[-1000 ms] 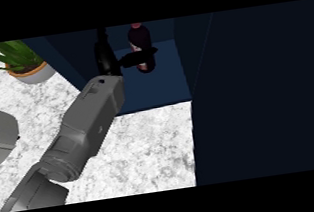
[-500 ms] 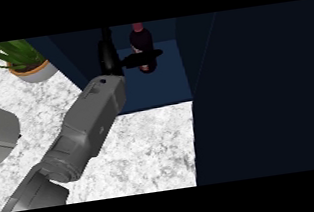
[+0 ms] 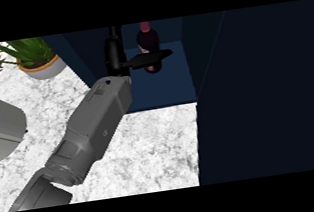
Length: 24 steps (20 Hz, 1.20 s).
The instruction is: Pick up the wine, place it into the cabinet and close the cabinet
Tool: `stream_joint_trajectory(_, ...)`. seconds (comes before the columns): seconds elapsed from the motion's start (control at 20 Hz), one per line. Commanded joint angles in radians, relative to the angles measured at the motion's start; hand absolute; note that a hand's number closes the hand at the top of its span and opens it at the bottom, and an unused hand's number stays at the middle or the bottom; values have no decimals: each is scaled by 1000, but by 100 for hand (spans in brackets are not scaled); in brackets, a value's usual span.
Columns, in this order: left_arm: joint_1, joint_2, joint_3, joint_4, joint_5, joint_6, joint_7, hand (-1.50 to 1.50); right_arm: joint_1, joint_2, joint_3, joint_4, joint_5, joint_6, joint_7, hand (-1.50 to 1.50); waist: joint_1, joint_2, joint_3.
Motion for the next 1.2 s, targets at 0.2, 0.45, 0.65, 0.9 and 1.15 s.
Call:
stream_joint_trajectory(0.2, 74, 3, -2, -162, -9, -28, 20, -150, 42, 3, 69, -253, -23, -67, 160, -150, 26, -14, -1)
stream_joint_trajectory(0.45, 223, 14, -58, -357, -40, -29, 45, -150, 86, 12, 58, -185, -18, -52, 76, -150, 41, -19, 1)
stream_joint_trajectory(0.65, 279, 49, -104, -527, -53, 9, 158, -150, 32, -15, -38, -182, -101, -50, 90, -150, 56, -23, 1)
stream_joint_trajectory(0.9, 462, 35, -177, -774, -82, 64, 179, -150, 1, 6, 23, -171, -28, -76, 109, -150, 51, -18, 0)
stream_joint_trajectory(1.15, 668, 96, -236, -1016, -91, 58, 205, -150, 27, 5, 65, -178, 2, -73, 99, -150, 46, -16, 0)
